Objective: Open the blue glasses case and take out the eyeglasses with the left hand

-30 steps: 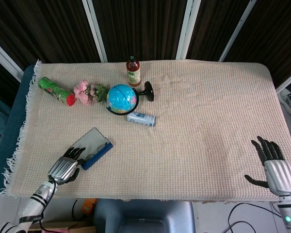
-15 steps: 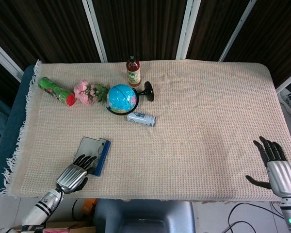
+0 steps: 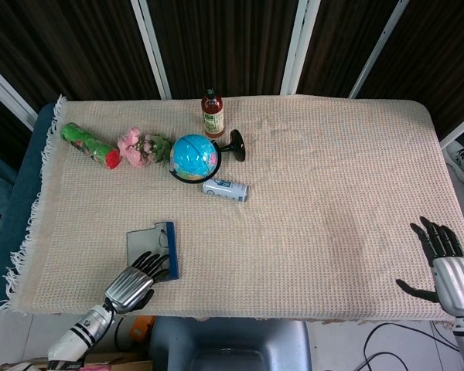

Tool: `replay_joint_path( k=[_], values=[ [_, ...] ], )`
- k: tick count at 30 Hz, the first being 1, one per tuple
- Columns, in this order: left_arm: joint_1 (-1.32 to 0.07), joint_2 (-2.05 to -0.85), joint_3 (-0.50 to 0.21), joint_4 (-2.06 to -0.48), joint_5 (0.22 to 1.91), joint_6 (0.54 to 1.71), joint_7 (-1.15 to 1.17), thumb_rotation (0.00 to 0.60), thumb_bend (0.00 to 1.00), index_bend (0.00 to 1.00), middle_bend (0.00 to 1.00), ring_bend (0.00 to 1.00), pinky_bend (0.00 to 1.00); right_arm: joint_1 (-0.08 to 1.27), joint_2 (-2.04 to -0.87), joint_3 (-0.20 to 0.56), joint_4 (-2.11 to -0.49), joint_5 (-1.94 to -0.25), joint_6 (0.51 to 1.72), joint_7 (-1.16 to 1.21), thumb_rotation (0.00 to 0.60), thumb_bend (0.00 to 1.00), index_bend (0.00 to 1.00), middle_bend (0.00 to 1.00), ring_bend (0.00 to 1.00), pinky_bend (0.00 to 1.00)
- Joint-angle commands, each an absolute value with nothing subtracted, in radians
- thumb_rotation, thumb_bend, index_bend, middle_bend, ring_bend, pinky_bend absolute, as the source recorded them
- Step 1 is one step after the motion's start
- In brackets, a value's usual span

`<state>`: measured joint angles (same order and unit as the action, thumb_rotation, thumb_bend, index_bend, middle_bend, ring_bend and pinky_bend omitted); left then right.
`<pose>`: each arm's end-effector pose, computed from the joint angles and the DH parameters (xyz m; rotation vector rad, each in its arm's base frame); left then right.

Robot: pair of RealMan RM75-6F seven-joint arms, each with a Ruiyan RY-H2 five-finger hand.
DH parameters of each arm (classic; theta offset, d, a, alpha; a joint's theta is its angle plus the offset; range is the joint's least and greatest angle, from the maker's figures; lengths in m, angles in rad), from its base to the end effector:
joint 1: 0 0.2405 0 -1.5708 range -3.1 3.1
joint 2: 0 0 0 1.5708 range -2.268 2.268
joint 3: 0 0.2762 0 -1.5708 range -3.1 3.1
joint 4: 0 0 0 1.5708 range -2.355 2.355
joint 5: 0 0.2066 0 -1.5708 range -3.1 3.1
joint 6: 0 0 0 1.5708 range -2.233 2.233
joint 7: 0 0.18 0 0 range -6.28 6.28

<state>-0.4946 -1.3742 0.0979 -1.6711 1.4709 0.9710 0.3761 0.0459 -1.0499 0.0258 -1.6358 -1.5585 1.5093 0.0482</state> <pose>-0.2242 0.2538 -0.0236 -2.1877 -0.8734 -0.7042 -0.3262 -0.2004 0.1876 1.4101 -0.9064 0.9100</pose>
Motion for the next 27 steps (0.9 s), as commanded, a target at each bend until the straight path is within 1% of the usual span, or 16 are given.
replay_joint_path(
  k=[1, 19, 27],
  values=[
    [-0.496, -1.378, 0.099, -1.678, 1.474, 0.971, 0.382, 0.600, 0.56, 0.18, 0.00, 0.00, 0.00, 0.046, -1.050, 0.026, -1.636, -1.559, 1.509, 0.048, 0.600, 0.22, 0.00, 0.00, 0.00, 0.00],
    [-0.485, -1.441, 0.101, -1.678, 1.520, 1.022, 0.475, 0.600, 0.55, 0.18, 0.00, 0.00, 0.00, 0.042, -1.047, 0.027, -1.638, -1.561, 1.513, 0.053, 0.600, 0.22, 0.00, 0.00, 0.00, 0.00],
    [-0.501, -1.491, 0.078, -1.666, 1.496, 0.998, 0.505, 0.600, 0.55, 0.18, 0.00, 0.00, 0.00, 0.039, -1.042, 0.028, -1.638, -1.564, 1.520, 0.066, 0.600, 0.22, 0.00, 0.00, 0.00, 0.00]
  ],
)
